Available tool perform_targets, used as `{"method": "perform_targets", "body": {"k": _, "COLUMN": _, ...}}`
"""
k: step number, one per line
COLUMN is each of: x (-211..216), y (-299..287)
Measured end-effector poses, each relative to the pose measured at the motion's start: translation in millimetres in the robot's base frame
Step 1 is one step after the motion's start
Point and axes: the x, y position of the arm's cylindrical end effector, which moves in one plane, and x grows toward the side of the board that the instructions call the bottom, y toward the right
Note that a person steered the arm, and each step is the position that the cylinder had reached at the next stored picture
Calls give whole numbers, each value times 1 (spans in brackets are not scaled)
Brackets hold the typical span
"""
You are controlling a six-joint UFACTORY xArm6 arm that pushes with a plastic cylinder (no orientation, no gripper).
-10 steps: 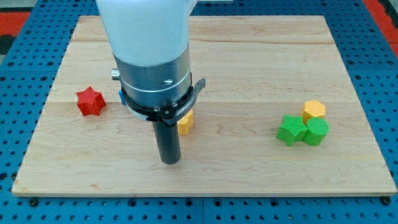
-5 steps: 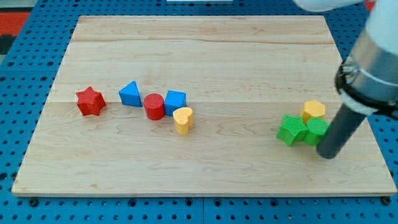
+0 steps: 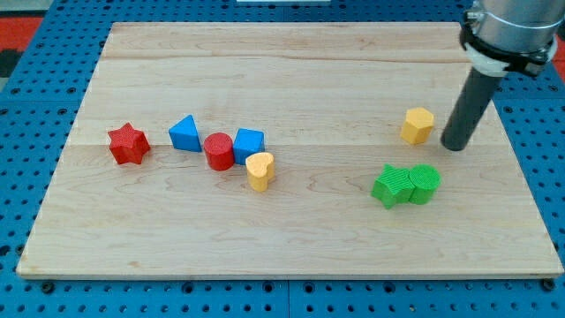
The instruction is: Place the yellow hexagon right to the center of the board
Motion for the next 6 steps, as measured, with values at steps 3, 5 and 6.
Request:
{"method": "perform_targets", "body": {"k": 3, "x": -33, "y": -120}}
{"method": "perform_targets", "body": {"k": 5, "x": -61, "y": -137}}
{"method": "perform_targets", "body": {"k": 6, "x": -61, "y": -229}}
